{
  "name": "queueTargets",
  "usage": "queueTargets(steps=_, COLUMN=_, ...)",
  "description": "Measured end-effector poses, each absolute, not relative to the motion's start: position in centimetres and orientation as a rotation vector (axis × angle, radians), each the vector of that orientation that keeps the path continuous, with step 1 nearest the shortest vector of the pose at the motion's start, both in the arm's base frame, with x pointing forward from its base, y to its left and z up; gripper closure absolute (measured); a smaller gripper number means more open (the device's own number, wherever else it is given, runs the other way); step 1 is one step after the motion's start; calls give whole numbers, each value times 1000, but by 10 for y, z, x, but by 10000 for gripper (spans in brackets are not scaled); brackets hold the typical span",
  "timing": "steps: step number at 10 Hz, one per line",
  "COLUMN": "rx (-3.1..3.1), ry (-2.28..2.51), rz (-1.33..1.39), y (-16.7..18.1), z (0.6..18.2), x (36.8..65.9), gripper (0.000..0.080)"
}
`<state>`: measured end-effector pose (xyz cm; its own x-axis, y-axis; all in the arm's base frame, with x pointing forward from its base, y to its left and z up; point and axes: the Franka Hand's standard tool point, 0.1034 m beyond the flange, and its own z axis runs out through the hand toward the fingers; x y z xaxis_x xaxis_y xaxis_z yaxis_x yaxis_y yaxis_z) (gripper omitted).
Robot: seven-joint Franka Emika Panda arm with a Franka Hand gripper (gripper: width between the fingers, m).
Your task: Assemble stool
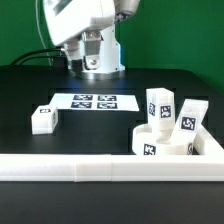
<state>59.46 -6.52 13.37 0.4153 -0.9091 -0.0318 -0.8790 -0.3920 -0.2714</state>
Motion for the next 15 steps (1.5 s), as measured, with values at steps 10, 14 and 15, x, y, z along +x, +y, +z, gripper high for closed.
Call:
queueTargets(steps=10, rx=-2850, ry=885, rz=-96, y=-81, z=117, x=587, gripper=150)
queueTargets(steps=14, rx=-2980, ry=497, rz=-119, y=-83, z=109, x=586, gripper=150)
queueTargets(steps=15, rx=-2992, ry=434, rz=-122, y=-83, z=109, x=586, gripper=150)
